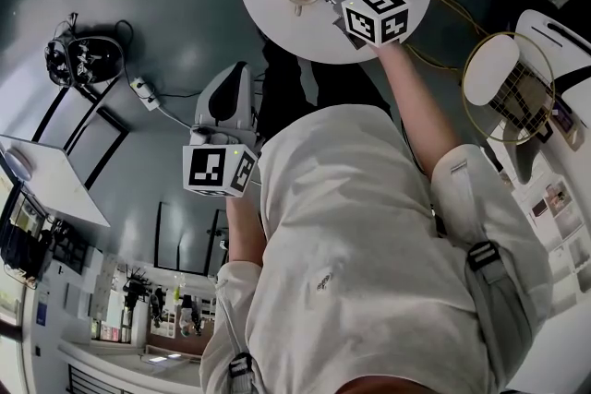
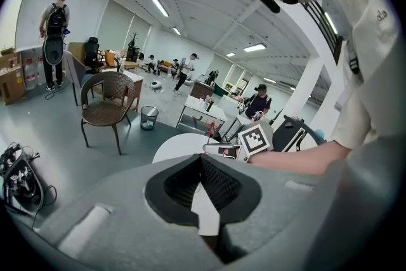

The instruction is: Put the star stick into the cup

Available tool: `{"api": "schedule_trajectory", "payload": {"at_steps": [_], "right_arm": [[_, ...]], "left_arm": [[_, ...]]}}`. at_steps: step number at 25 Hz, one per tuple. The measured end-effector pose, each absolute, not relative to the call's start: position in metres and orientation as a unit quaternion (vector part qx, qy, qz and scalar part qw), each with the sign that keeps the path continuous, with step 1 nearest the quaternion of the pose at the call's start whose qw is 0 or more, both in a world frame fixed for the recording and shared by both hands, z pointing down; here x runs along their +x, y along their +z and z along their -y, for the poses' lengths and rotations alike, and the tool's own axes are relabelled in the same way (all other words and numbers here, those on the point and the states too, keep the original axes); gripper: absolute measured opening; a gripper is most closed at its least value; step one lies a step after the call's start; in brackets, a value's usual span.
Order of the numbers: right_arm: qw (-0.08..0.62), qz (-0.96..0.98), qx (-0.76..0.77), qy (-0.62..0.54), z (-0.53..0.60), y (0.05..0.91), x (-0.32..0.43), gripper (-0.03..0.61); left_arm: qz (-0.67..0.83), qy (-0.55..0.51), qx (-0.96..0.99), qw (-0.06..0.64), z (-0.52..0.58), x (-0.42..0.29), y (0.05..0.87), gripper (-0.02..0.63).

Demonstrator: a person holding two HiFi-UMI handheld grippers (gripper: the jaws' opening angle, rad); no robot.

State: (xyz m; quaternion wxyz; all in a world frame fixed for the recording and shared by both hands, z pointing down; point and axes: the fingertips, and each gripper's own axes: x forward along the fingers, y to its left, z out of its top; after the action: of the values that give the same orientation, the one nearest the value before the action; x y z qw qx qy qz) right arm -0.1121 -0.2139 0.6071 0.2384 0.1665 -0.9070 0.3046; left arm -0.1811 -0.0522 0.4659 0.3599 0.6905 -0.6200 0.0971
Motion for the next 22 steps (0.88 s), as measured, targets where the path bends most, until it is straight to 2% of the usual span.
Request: {"api": "schedule_trajectory", "payload": {"at_steps": [10, 22], "right_arm": [[0.228, 0.901, 0.190, 0.317, 0.222, 0.617, -0.108, 0.018], [0.237, 0.891, 0.213, 0.324, 0.231, 0.630, -0.103, 0.049]], "left_arm": [[0.624, 0.098, 0.687, 0.359, 0.050, -0.183, 0.466, 0.011], [0.621, 0.103, 0.689, 0.358, 0.048, -0.182, 0.468, 0.011]]}}
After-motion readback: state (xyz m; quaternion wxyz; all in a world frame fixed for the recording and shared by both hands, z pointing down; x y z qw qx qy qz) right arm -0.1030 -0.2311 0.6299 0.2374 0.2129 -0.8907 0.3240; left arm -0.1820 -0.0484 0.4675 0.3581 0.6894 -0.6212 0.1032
